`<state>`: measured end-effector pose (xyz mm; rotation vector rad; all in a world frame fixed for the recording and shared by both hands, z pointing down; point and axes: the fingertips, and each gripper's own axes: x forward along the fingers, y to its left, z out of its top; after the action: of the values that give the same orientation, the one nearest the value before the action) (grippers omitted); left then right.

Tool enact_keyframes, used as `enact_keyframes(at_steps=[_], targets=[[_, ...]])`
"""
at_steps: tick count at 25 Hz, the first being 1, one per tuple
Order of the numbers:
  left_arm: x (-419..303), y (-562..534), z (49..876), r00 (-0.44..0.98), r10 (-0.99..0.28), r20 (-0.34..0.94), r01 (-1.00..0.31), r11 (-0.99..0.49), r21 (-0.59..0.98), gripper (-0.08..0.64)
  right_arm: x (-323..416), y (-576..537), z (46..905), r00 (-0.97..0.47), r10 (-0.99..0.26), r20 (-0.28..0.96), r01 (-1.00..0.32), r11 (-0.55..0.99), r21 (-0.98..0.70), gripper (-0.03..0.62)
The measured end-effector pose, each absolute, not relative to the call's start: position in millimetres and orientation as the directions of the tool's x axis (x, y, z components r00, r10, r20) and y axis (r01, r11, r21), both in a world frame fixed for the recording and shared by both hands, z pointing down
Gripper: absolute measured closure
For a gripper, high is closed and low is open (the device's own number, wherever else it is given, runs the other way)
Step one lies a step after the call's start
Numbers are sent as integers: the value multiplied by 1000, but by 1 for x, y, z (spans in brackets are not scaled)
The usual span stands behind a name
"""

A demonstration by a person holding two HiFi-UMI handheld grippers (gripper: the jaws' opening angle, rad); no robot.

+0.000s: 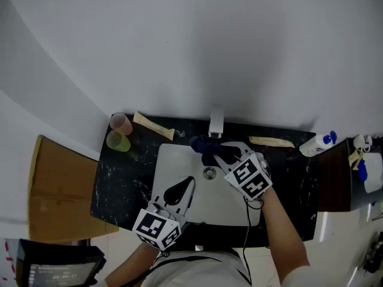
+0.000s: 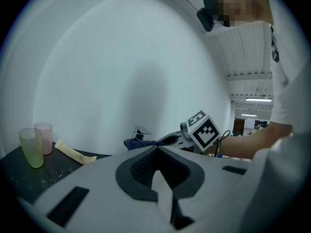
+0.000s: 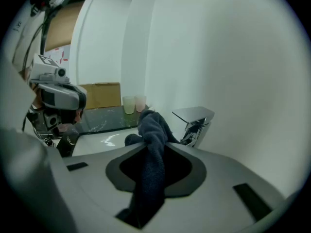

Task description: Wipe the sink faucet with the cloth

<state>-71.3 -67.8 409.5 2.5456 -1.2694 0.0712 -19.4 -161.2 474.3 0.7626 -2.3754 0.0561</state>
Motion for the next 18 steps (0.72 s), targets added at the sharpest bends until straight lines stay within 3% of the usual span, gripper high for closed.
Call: enact_keyframes(at_steps=[12,18], targets=[[-63,-72,411,637,-751,173,-765,-589,260,560,-4,-240,477,-559,-631,538,-672,725,152,503],[-59,-71,408,649,-743,166,-755,-601,261,560,-13,-190,476,-609,-554,567,-606,787,118,503]])
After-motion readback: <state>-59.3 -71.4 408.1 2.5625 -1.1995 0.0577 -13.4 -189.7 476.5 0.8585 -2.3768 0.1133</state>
